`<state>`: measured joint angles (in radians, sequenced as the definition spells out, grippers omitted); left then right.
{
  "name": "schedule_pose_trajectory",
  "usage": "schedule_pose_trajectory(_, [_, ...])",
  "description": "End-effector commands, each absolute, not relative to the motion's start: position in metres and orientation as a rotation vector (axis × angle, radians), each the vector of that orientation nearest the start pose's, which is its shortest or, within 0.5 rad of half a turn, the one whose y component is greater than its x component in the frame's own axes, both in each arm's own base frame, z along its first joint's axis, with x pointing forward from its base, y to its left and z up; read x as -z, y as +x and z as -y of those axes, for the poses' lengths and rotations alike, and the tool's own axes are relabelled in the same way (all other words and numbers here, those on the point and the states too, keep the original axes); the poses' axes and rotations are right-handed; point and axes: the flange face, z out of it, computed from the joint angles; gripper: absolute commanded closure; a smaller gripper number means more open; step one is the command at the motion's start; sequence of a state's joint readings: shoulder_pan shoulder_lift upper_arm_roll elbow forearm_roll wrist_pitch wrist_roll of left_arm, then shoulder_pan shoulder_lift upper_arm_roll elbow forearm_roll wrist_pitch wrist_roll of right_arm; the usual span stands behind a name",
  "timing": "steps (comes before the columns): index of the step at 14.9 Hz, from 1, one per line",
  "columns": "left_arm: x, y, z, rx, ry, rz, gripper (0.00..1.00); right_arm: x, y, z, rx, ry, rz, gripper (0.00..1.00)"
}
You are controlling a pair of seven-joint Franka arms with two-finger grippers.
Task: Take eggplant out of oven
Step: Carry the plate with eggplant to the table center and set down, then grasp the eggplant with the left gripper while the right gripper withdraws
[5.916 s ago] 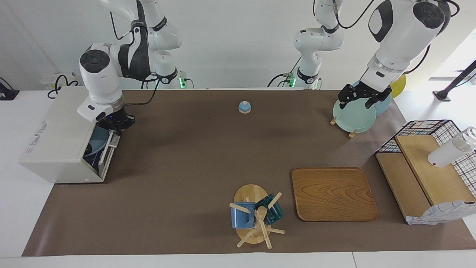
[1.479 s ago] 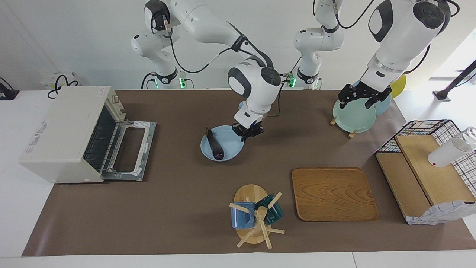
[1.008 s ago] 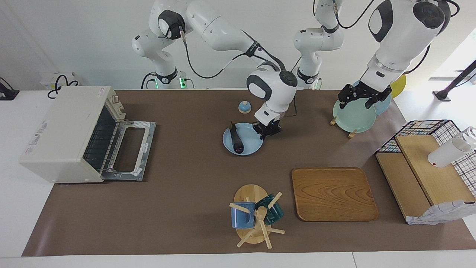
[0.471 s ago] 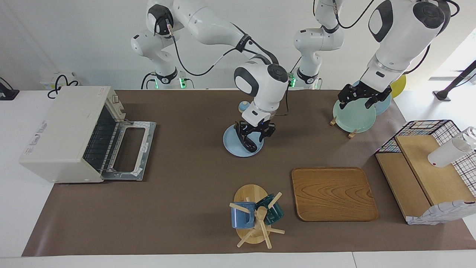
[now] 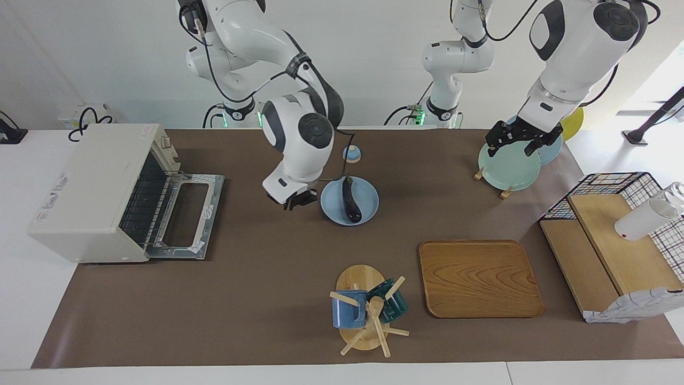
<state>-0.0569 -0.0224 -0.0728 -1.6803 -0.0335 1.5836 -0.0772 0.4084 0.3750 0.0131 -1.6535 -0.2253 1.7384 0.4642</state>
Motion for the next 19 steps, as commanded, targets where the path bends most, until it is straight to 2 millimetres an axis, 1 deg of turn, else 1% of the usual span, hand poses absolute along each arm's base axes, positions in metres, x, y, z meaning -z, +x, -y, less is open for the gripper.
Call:
schedule_pose_trajectory(1, [-0.592,0.539,0.081,-0.109,-3.147,-0.105,0.00,-0.348,0.553,-0.200,-0.291,-3.511,0.175,0.93])
schedule_pose_trajectory(2, [-0.590,0.538,0.087,-0.106,-3.146,-0.119,0.00,-0.344,0.553,-0.188,-0.299,-3.531,0.203,0.93])
schedule_pose_trajectory(4, [-0.588,0.532,0.113,-0.079,-3.146,-0.157,0.00,-0.337,0.560,-0.154,-0.333,-3.525,0.177,0.93])
schedule_pose_trajectory(6, [-0.575,0.526,0.158,-0.043,-3.151,-0.127,0.00,-0.324,0.559,-0.128,-0.331,-3.502,0.182,0.92])
schedule_pose_trajectory(7, [-0.564,0.524,0.181,-0.024,-3.158,-0.103,0.00,-0.314,0.555,-0.114,-0.320,-3.490,0.163,0.92])
schedule_pose_trajectory(8, [-0.556,0.522,0.204,-0.010,-3.168,-0.087,0.00,-0.306,0.549,-0.105,-0.311,-3.482,0.153,0.92])
schedule_pose_trajectory(9, [-0.532,0.523,0.237,-0.033,-3.168,-0.058,0.00,-0.297,0.542,-0.101,-0.315,-3.478,0.165,0.92])
schedule_pose_trajectory(10, [-0.513,0.522,0.267,-0.025,-3.173,-0.036,0.00,-0.294,0.541,-0.094,-0.319,-3.480,0.186,0.92])
schedule_pose_trajectory(11, [-0.488,0.524,0.296,-0.010,-3.182,-0.044,0.00,-0.291,0.540,-0.087,-0.334,-3.476,0.202,0.92])
schedule_pose_trajectory(12, [-0.465,0.526,0.315,-0.013,-3.191,-0.067,0.00,-0.291,0.540,-0.085,-0.337,-3.470,0.232,0.91])
schedule_pose_trajectory(13, [-0.448,0.524,0.336,-0.017,-3.213,-0.088,0.00,-0.290,0.541,-0.081,-0.338,-3.464,0.263,0.91])
schedule_pose_trajectory(14, [-0.432,0.518,0.350,-0.021,-3.216,-0.115,0.00,-0.290,0.543,-0.071,-0.346,-3.465,0.288,0.91])
schedule_pose_trajectory(15, [-0.414,0.513,0.361,-0.033,-3.211,-0.143,0.00,-0.290,0.543,-0.067,-0.350,-3.464,0.300,0.91])
schedule_pose_trajectory(16, [-0.393,0.505,0.377,-0.019,-3.215,-0.175,0.00,-0.290,0.543,-0.066,-0.357,-3.468,0.322,0.91])
schedule_pose_trajectory(17, [-0.373,0.498,0.385,0.005,-3.224,-0.175,0.00,-0.291,0.543,-0.064,-0.365,-3.482,0.355,0.91])
schedule_pose_trajectory(18, [-0.358,0.492,0.390,0.027,-3.233,-0.171,0.00,-0.293,0.545,-0.063,-0.365,-3.494,0.394,0.91])
schedule_pose_trajectory(19, [-0.345,0.485,0.400,0.025,-3.232,-0.198,0.00,-0.294,0.546,-0.057,-0.367,-3.494,0.406,0.91])
